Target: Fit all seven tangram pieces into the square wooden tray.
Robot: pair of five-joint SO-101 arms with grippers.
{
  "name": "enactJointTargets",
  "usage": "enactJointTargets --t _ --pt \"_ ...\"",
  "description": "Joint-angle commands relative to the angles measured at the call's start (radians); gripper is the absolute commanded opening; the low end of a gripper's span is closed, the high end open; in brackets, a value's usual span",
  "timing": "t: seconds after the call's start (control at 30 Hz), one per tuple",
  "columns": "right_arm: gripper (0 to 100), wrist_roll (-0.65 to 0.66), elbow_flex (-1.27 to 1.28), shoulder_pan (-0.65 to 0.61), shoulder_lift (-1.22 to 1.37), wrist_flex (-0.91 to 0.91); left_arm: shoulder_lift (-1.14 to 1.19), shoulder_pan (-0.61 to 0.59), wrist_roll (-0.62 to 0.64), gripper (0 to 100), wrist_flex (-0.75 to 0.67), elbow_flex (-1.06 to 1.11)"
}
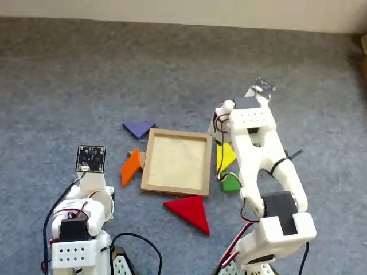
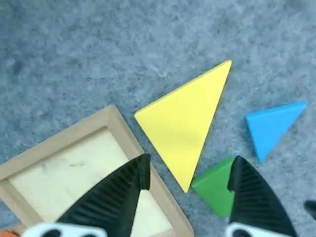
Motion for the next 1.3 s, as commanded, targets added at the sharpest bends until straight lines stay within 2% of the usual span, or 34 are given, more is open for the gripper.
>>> enactJointTargets --t 0.0,0.1,0.3,0.5,0.7,1.03,1.17,1.27 --pt "26.7 -0.054 -0.051 -0.013 -0.012 -0.039 -0.010 0.005 0.003 0 0.003 0.027" --pt "26.7 -0.055 -0.048 -0.010 -0.012 -0.122 -0.010 0.005 0.003 0 0.003 0.027" --pt "26.9 -0.055 -0.050 -0.013 -0.010 -0.139 -0.010 0.005 0.003 0 0.003 0.027" --pt "36.3 -0.051 -0.058 -0.015 0.099 -0.133 -0.010 0.005 0.003 0 0.003 0.027" --pt "36.4 -0.049 -0.110 -0.013 0.206 -0.139 -0.010 0.005 0.003 0 0.003 0.027" --pt "36.4 -0.049 -0.151 -0.010 0.225 -0.140 -0.010 0.005 0.003 0 0.003 0.027" --pt "36.4 -0.049 -0.140 -0.008 0.226 -0.246 -0.010 0.005 0.003 0 0.003 0.027" --pt "36.4 -0.049 -0.111 -0.007 0.231 -0.260 -0.010 0.005 0.003 0 0.003 0.027"
